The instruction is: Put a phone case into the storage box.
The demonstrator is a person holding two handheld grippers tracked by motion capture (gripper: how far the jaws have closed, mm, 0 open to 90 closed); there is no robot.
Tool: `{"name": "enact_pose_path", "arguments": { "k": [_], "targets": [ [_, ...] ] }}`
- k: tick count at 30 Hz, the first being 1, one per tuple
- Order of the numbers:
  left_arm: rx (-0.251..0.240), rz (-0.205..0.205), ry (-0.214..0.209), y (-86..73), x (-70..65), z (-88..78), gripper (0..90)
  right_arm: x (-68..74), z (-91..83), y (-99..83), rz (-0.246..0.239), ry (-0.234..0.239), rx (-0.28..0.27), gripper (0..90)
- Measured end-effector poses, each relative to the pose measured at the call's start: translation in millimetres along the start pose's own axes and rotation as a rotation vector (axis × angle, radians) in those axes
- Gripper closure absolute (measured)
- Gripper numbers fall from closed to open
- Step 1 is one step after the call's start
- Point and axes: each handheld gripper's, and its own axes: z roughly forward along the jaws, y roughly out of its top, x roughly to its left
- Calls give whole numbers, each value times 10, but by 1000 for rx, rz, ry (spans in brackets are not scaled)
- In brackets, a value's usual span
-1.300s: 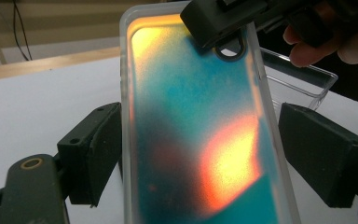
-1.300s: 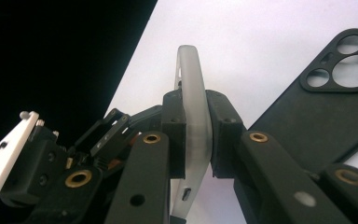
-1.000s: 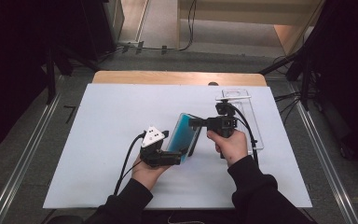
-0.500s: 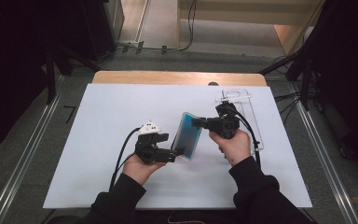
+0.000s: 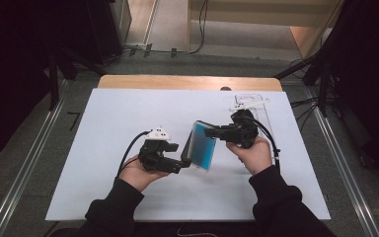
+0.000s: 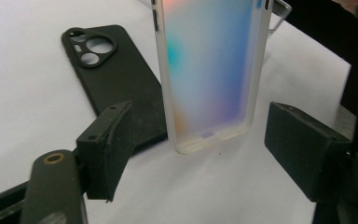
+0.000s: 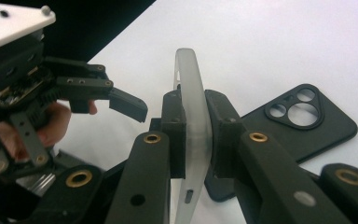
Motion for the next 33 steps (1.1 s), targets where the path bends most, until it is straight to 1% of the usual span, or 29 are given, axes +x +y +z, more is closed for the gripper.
{"name": "enact_pose_path", "arguments": {
  "k": [1, 2, 4, 5, 6, 8, 9, 11, 12, 14, 17, 19, 23, 26, 28, 29, 33],
  "targets": [
    [4, -9, -22, 11, 23, -6, 242, -4, -12, -4, -7, 3, 2, 769],
    [19, -15, -43, 26, 57, -10, 242, -7, -22, -9, -19, 2, 0, 769],
    [50, -53, -47, 57, 100, -13, 297, -7, -39, -18, -47, 5, 2, 769],
    [53, -55, -43, 64, 114, -23, 297, -8, -43, -21, -59, 9, 3, 769],
    [47, -52, -49, 69, 122, -33, 297, -9, -47, -23, -65, 14, 9, 769],
    [36, -39, -64, 86, 130, -64, 297, -7, -48, -27, -82, 25, 14, 769],
    [37, -34, -83, 98, 134, -77, 298, -3, -45, -28, -89, 34, 20, 769],
    [34, -18, -106, 118, 141, -95, 298, 5, -32, -30, -114, 57, 30, 769],
    [37, -11, -112, 128, 143, -103, 298, 9, -25, -33, -133, 69, 32, 768],
    [37, 16, -119, 143, 144, -116, 298, 30, -14, -39, -159, 84, 45, 769],
    [34, 51, -136, 164, 140, -139, 298, 57, 1, -45, -209, 108, 58, 769],
    [27, 62, -153, 176, 137, -150, 298, 74, 4, -49, -234, 128, 67, 768],
    [28, 86, -180, 205, 130, -168, 298, 113, 8, -48, -274, 172, 83, 768],
    [23, 97, -203, 225, 129, -179, 299, 144, 11, -51, -314, 207, 80, 768],
    [30, 107, -216, 236, 127, -184, 305, 167, 10, -52, -329, 231, 77, 768],
    [34, 114, -221, 240, 122, -184, 323, 178, 14, -53, -341, 239, 78, 767],
    [50, 138, -246, 250, 96, -168, 328, 217, 41, -65, -388, 262, 85, 767]
  ]
}}
